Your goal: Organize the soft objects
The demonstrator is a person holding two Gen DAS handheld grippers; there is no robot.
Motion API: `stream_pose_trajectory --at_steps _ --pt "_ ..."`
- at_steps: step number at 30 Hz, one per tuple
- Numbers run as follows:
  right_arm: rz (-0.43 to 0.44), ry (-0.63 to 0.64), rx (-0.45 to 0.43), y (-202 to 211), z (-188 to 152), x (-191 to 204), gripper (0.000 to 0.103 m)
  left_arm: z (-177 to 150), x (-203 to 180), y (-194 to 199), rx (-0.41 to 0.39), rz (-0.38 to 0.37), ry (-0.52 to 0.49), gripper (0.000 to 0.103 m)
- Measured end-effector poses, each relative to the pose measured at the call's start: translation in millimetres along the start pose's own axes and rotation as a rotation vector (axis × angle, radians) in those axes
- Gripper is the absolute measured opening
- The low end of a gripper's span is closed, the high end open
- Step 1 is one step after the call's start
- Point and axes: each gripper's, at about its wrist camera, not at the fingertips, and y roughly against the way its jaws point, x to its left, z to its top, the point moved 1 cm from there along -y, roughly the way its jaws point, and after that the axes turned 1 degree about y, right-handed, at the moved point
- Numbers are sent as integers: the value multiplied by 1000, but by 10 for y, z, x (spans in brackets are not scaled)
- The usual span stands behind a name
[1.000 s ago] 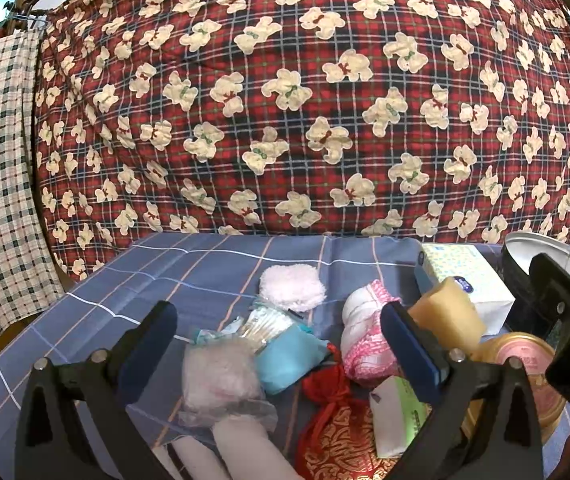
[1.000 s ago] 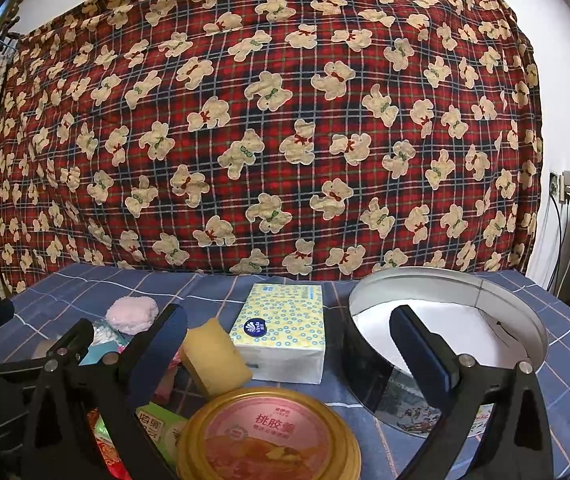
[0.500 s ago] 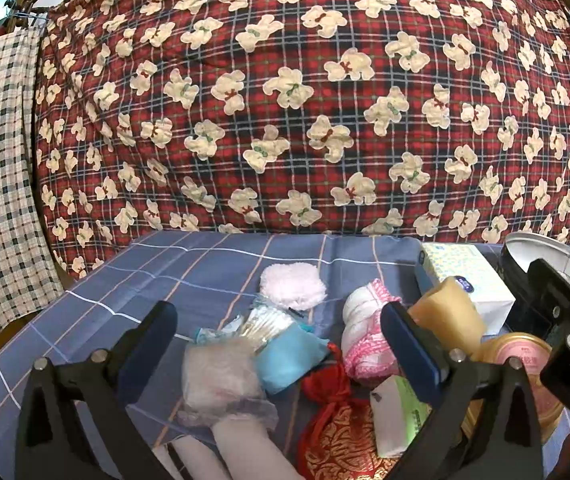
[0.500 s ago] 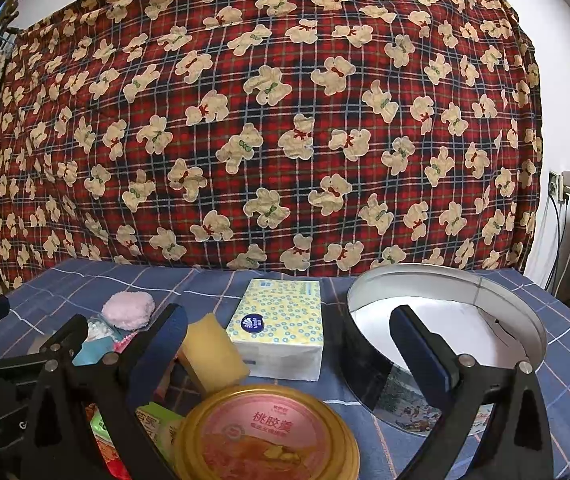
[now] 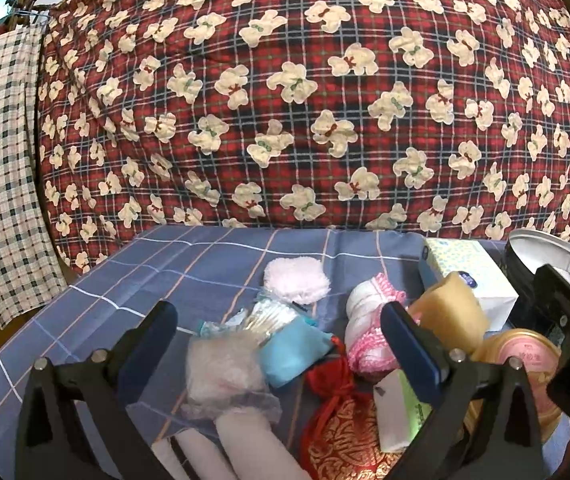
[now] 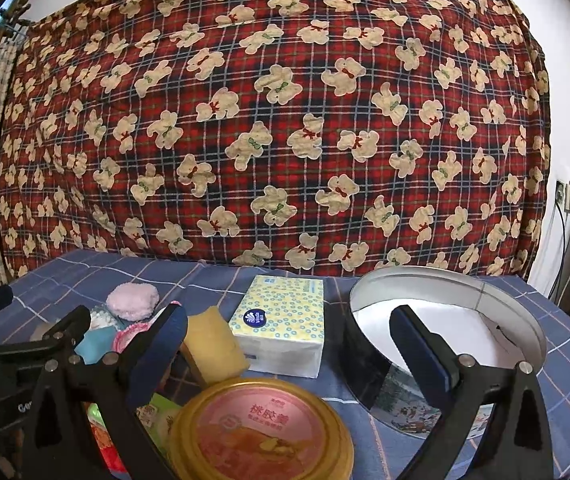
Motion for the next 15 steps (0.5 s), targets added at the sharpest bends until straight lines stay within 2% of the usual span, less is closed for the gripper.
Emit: stream_pose_trajectory --at_steps 10,13,15 --pt "67 54 -8 91 -56 -5 98 -84 26 63 41 28 13 103" --pt "100 72 -18 134 -70 -6 88 -116 31 108 60 20 5 103" --pt "117 92 -9 140 -96 -6 85 -147 67 162 72 11 -9 103"
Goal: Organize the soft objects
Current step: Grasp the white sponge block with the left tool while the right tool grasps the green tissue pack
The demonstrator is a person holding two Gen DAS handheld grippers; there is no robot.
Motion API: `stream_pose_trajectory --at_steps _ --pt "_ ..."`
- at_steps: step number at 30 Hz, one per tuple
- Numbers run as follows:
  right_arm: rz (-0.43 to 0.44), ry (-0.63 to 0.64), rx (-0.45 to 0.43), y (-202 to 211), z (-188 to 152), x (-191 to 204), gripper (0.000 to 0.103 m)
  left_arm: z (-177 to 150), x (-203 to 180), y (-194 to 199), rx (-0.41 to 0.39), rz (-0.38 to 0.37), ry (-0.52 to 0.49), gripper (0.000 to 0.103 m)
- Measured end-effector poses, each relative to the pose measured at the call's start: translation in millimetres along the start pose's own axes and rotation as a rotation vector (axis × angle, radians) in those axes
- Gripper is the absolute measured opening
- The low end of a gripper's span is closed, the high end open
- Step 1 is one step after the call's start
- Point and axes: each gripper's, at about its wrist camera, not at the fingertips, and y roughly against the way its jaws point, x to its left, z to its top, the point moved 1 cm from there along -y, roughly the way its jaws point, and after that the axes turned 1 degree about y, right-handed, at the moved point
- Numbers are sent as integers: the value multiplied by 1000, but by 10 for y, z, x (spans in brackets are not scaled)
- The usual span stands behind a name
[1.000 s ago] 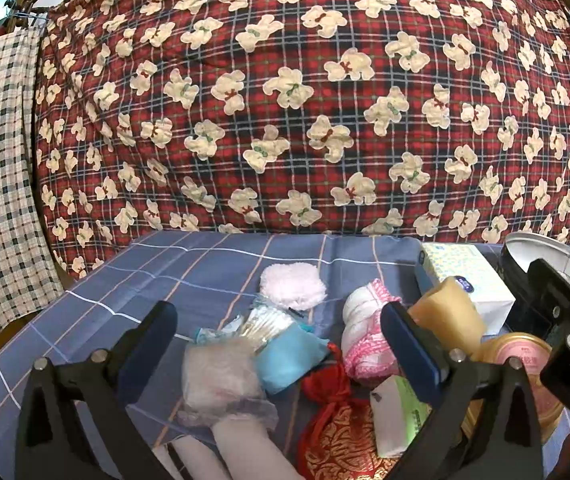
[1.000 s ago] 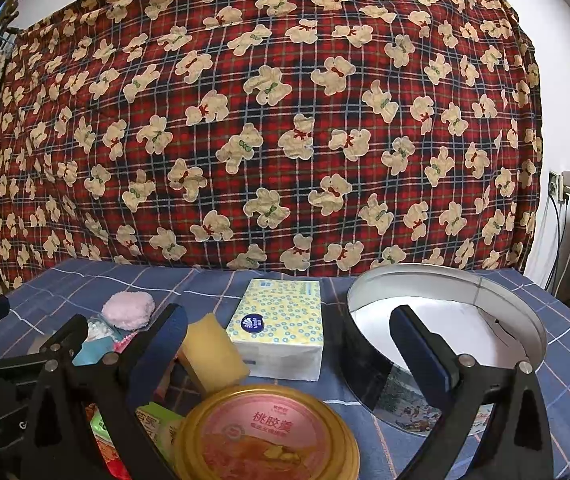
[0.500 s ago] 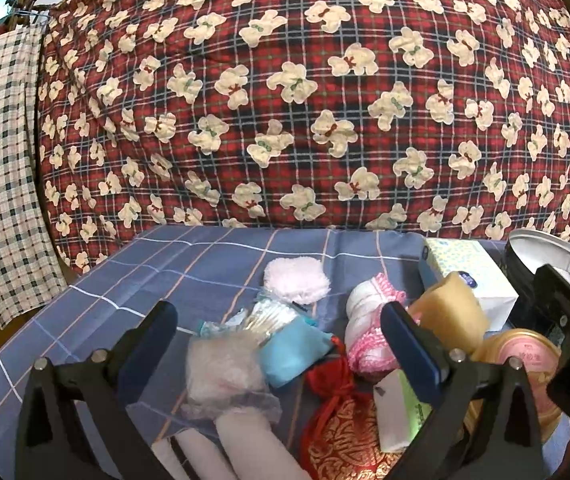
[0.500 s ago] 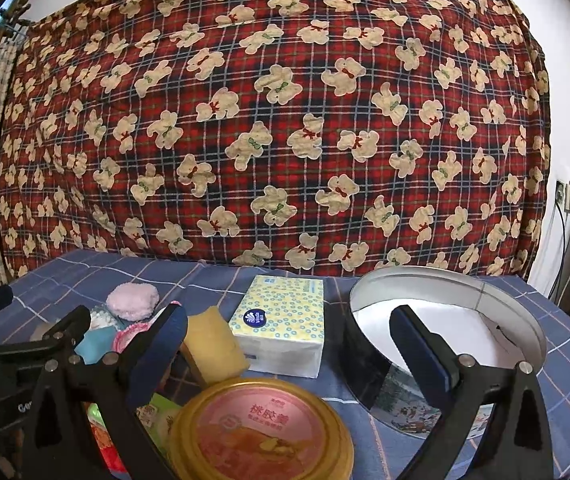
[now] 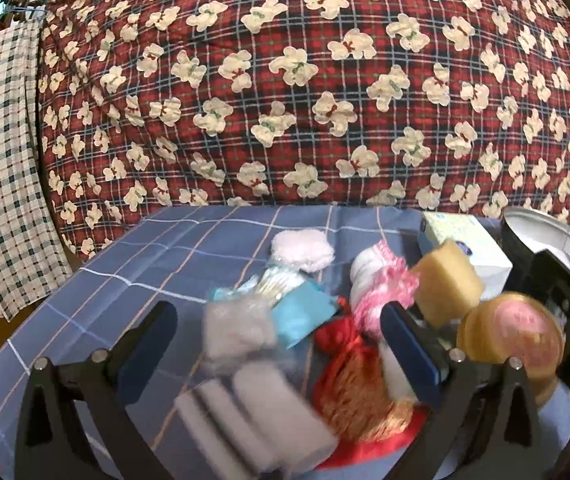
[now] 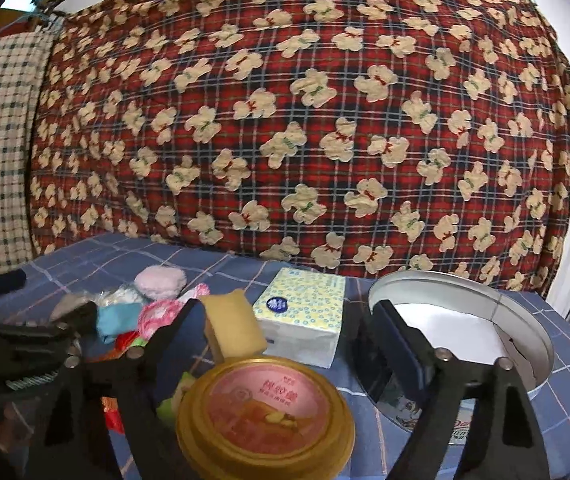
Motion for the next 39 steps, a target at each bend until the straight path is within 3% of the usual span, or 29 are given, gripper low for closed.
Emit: stream_pose_trajectory --at_steps 3,8,13,19,22,24,26,29,32,35,39 --pt "60 10 33 -28 -22 15 73 -53 145 88 9 2 -10 103" --pt "235 -28 74 -78 -50 164 72 -124 515 177 42 21 12 103" --pt "354 113 126 -93 -62 548 73 -200 751 196 93 -5 56 103" --pt "366 263 279 -324 -139 845 72 -257 803 214 118 -12 37 103" --pt "340 332 301 -411 -167 953 71 -295 819 216 133 3 17 103" --pt "350 344 329 -478 -178 979 57 -325 844 195 143 1 20 103" --pt "351 340 320 -489 -163 971 45 -330 874 192 146 -5 32 103" --pt "349 335 309 -505 -149 962 38 -319 873 185 149 -6 34 103" --pt "366 275 217 -387 -66 863 30 -316 868 184 154 -33 43 103" --pt "428 134 109 -217 49 648 28 -301 796 145 171 -87 65 103" --pt "409 95 36 -119 108 572 28 -278 705 48 208 -87 95 100"
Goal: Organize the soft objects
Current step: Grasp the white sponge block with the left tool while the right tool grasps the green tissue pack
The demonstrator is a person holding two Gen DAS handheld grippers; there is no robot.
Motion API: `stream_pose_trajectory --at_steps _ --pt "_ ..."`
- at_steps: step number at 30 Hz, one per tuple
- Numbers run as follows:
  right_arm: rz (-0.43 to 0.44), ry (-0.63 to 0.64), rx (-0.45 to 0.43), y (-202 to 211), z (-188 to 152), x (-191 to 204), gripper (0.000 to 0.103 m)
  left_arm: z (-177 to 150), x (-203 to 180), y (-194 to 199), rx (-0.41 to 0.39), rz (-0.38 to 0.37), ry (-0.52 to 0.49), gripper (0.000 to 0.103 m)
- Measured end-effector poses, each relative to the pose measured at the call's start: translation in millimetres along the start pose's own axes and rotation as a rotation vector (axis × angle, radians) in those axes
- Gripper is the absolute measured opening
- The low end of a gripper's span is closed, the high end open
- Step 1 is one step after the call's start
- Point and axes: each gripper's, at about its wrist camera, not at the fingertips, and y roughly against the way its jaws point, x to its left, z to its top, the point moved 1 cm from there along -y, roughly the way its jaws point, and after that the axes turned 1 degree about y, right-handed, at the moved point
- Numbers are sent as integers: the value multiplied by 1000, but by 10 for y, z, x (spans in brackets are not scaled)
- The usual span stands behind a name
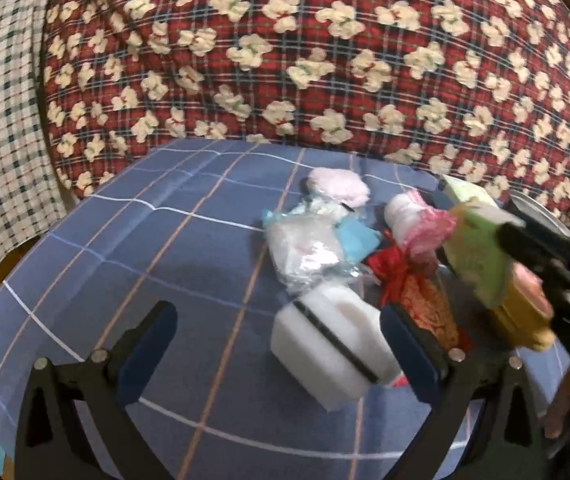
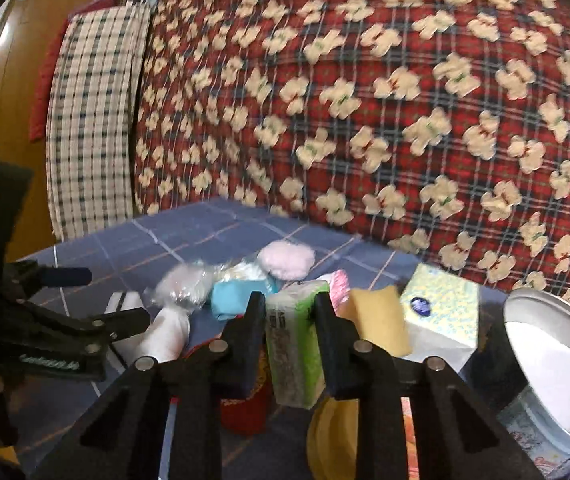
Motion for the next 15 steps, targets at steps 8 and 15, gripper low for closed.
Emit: stream_pose_trajectory --at_steps 8,15 --pt "-25 -40 -63 120 31 -83 28 -6 147 -131 56 -16 129 79" --pt "-34 -43 -76 182 18 -108 28 -17 145 -46 96 -52 133 68"
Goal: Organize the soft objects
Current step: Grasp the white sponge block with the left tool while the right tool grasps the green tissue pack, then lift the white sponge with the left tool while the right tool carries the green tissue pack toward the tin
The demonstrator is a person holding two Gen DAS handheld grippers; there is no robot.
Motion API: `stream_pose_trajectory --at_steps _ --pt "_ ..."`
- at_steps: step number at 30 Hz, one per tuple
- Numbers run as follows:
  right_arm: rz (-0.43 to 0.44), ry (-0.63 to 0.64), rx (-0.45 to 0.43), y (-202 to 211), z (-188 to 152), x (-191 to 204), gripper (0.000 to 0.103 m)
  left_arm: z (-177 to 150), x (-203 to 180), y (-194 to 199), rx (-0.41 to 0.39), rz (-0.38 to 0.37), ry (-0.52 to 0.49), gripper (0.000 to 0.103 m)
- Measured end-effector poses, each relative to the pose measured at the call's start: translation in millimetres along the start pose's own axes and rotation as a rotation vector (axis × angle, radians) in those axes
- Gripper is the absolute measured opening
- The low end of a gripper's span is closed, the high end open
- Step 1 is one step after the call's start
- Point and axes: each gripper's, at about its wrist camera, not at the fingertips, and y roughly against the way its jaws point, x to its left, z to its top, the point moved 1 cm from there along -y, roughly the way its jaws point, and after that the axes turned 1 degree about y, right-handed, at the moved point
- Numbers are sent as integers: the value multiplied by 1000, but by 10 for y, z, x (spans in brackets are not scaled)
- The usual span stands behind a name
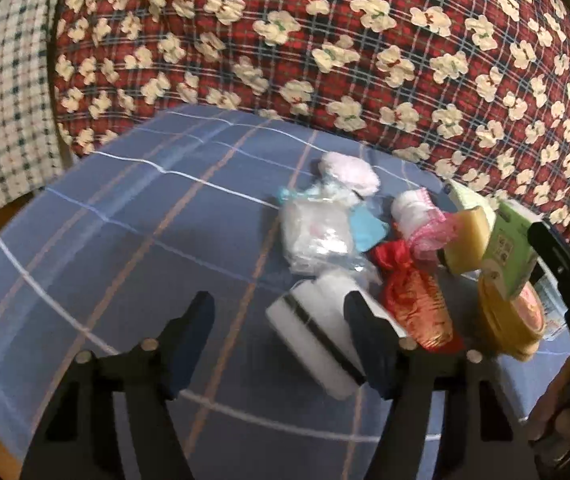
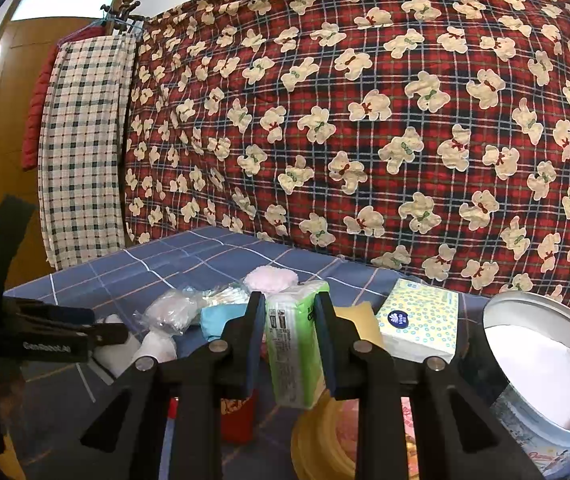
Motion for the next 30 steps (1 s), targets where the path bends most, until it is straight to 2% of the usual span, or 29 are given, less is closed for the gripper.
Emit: stream_pose_trajectory --at_steps 3,6,9,10,13,14,17,19,21,22,23,25,27,30 --pt "1 4 -2 9 -2 2 28 22 94 88 4 53 -7 66" --pt "1 10 -5 15 -8 10 28 -6 180 51 34 115 -15 69" --pt "-3 7 3 5 -10 3 28 -78 155 -36 75 75 -4 82" --pt "-5 6 5 5 -9 -5 28 -85 122 -32 72 85 -22 85" --pt "-5 -1 10 10 -1 -24 28 -95 -10 2 60 128 -116 86" --pt "-4 0 9 10 0 -24 28 -107 -32 -8 65 137 -138 89" --pt "-3 1 8 12 2 -28 28 -111 53 -30 74 142 -106 100" --pt "1 0 15 8 -1 -26 28 -103 124 -55 82 143 -61 100" --pt "2 0 17 12 2 -30 28 -98 175 -104 111 94 15 96" --pt "0 0 15 12 1 -31 28 -117 168 -120 122 63 40 83" --pt "-3 -1 13 11 3 -35 28 -116 130 -115 105 62 41 66" --pt "-3 -7 12 6 1 -53 28 -132 31 -94 80 21 9 47" --pt "-4 -14 13 3 3 -70 28 -133 -46 -65 74 -18 -30 46" --pt "-14 -20 -2 30 9 -101 28 -131 -55 -36 66 -28 -29 44"
